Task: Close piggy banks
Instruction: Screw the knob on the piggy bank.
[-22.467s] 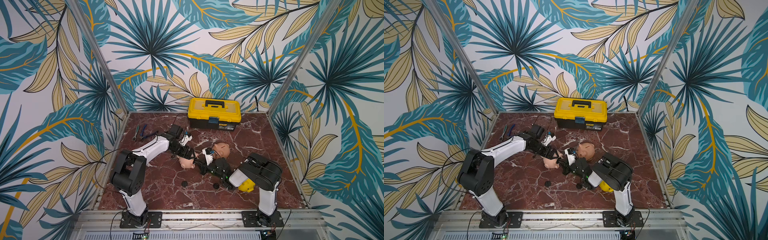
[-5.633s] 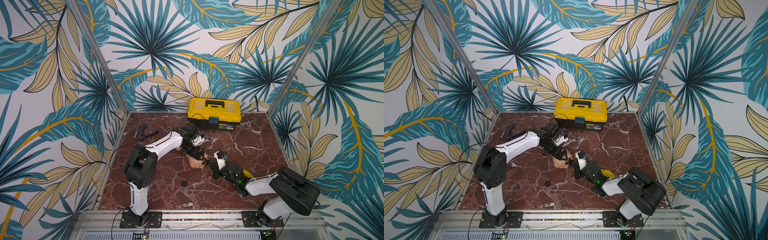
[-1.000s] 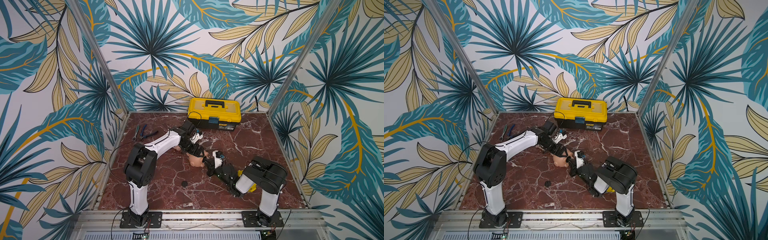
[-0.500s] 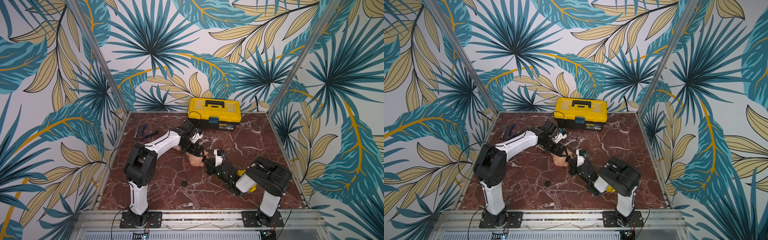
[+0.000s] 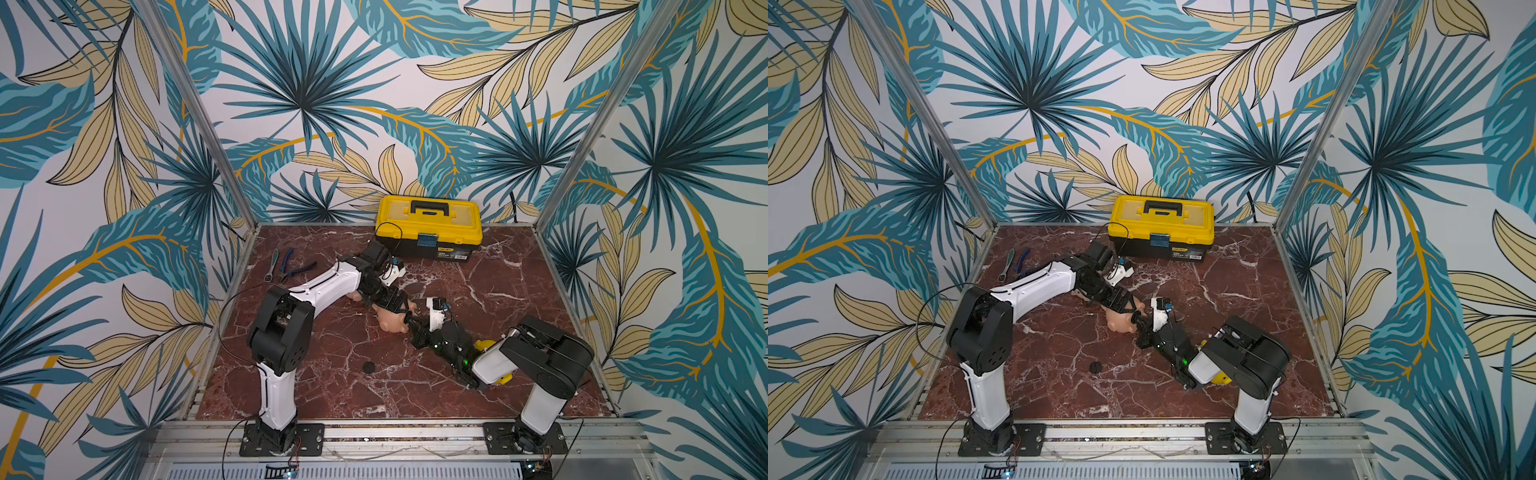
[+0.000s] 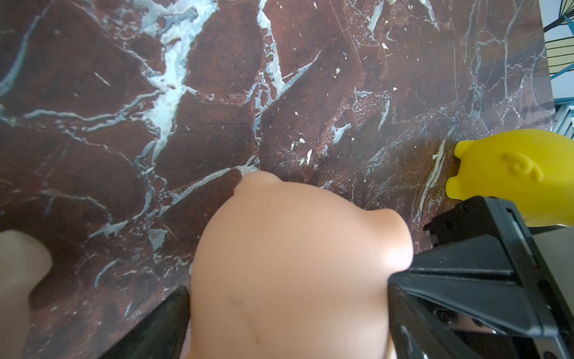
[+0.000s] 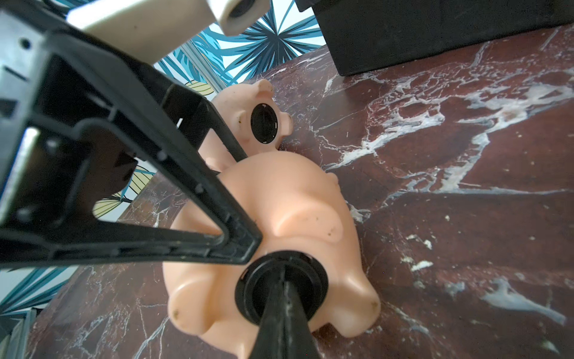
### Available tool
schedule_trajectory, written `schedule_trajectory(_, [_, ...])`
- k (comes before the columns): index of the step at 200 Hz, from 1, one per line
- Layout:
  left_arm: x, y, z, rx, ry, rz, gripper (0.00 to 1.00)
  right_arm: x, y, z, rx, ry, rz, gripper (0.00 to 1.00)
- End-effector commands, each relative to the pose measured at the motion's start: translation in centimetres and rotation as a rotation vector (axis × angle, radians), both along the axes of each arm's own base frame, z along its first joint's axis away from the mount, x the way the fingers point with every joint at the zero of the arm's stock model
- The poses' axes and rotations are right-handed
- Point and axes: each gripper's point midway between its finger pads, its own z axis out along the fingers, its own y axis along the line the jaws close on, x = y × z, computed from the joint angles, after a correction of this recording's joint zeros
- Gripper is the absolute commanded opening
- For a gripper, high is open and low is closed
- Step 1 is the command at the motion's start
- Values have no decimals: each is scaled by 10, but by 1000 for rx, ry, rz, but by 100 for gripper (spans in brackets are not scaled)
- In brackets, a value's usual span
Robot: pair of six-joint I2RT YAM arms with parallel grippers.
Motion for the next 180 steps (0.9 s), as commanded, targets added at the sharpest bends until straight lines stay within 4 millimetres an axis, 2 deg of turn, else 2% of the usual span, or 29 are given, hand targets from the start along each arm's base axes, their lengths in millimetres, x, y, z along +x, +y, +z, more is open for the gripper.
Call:
schedule_trajectory(1, [-28,9,-31,70,111,-25,96,-1,2,4,-77,-103,44,0])
schedule_trajectory(87, [-23,16,-32,86,103,-3,96,-9,-11,6,-182,-150,52,0])
schedule_trajectory(180, [-23,12,-29,64,110,-5,96,-4,-9,6,-125,-128,20,0])
